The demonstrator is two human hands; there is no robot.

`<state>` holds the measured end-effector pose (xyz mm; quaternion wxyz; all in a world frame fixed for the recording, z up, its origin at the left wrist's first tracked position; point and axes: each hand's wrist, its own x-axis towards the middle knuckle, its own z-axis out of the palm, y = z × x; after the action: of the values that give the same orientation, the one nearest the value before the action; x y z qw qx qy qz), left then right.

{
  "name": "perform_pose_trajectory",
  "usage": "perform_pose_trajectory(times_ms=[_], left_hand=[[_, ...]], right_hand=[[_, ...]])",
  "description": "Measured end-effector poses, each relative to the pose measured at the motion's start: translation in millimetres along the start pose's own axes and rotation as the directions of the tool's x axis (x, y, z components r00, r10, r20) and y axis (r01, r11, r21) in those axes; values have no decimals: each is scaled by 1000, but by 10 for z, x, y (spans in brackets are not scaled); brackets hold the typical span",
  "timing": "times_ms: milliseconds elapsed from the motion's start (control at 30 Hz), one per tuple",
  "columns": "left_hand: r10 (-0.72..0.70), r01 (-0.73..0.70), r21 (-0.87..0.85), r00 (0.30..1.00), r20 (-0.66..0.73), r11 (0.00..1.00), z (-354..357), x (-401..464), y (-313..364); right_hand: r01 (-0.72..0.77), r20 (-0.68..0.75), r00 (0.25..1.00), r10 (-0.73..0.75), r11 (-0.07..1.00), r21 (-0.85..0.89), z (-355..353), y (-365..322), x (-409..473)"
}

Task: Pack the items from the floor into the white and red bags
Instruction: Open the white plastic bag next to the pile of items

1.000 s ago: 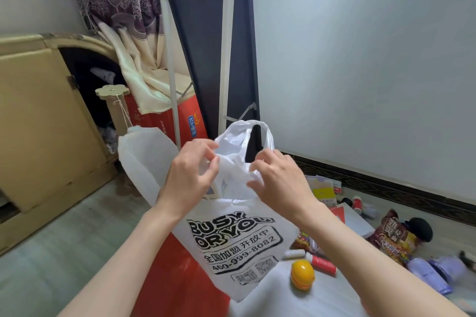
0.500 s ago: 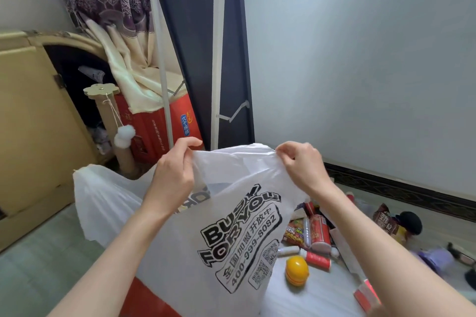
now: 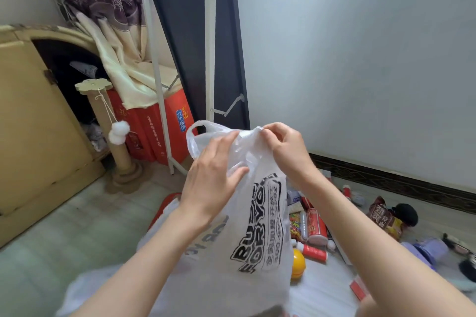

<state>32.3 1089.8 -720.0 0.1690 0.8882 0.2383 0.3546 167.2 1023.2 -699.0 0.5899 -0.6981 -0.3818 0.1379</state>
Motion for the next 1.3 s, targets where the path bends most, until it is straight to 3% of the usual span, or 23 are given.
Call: perform_pose_trajectory(times_ms=[67, 167, 333, 467, 567, 700, 767, 833, 933, 1067, 1133, 1233, 1300], left_hand=[[4, -4, -8, 1000, -23, 1000, 26, 36, -15], [-76, 68, -114, 995, -69, 991, 0, 90, -35], [-251, 219, -163, 946, -206, 962, -107, 141, -73], [-243, 204, -181, 943, -229, 962, -154, 133, -67], [-251, 211, -188, 942, -223, 959, -182, 123, -74], [-237, 221, -102, 951, -197, 970, -244, 100, -242], [-246, 245, -27, 952, -180, 969, -287, 81, -350], [-300, 306, 8, 938, -171, 952, -342, 72, -484], [-427, 436, 16, 886, -179, 900, -421, 83, -695], [-542, 564, 83, 817, -195, 821, -443, 63, -811], [-453, 484, 100, 861, -232, 869, -420, 64, -762], [-18, 26, 42, 982, -187, 999, -355, 70, -507], [260, -253, 111, 964, -56, 961, -229, 47, -340]], right_hand=[[16, 3, 1000, -17, 998, 65, 1, -9, -5], [77, -68, 995, -76, 997, 19, -1, 16, -28], [183, 48, 983, -179, 902, -392, 52, 107, -157], [132, -68, 974, -218, 781, -611, 172, 133, -205], [71, -209, 956, -204, 856, -512, 164, 150, -116], [-78, -247, 969, 14, 965, -251, -41, 170, 13], [-251, -121, 958, 259, 965, 72, -173, 187, 67], [-457, 61, 886, 460, 843, 285, -287, 247, 106], [-570, 162, 821, 548, 767, 296, -378, 322, 113], [-485, 207, 872, 444, 840, 241, -364, 247, 105], [-423, 197, 902, 385, 880, 216, -314, 224, 112], [-335, 224, 930, 290, 921, 198, -219, 185, 89], [-315, 272, 928, 253, 924, 216, -162, 116, 79]])
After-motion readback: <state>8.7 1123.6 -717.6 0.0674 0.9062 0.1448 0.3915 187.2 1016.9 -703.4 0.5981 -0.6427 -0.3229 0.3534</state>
